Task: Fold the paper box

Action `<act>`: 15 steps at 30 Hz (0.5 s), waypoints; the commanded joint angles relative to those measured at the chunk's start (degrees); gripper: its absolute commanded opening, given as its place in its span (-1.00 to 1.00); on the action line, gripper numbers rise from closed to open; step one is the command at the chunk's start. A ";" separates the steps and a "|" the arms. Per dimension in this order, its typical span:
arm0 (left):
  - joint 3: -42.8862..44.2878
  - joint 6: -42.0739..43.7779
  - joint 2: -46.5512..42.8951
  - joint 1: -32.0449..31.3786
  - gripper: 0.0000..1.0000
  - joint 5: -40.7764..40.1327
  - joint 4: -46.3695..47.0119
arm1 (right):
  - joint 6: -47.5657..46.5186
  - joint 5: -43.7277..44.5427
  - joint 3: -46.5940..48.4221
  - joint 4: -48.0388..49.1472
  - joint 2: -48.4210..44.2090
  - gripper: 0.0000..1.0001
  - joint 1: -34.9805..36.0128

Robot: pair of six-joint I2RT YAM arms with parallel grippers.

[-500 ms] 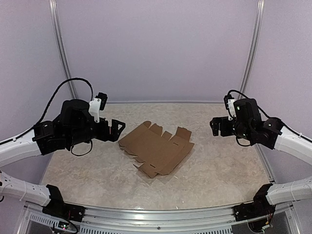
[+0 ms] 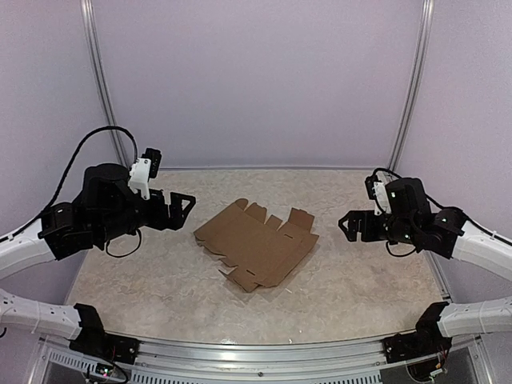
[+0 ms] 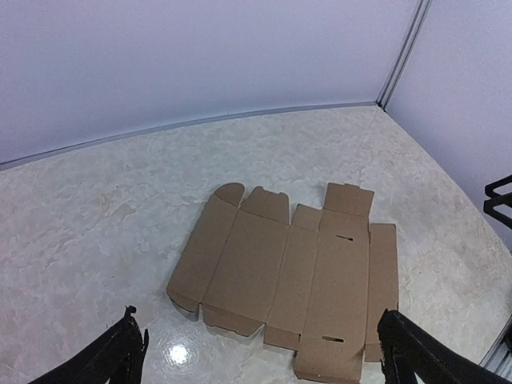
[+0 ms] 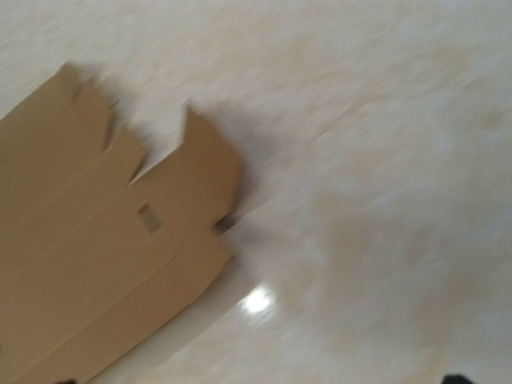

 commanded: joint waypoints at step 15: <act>-3.07 -1.67 -5.50 -0.50 0.97 -0.90 -0.37 | 35.24 -17.40 -15.08 29.10 11.31 0.77 6.99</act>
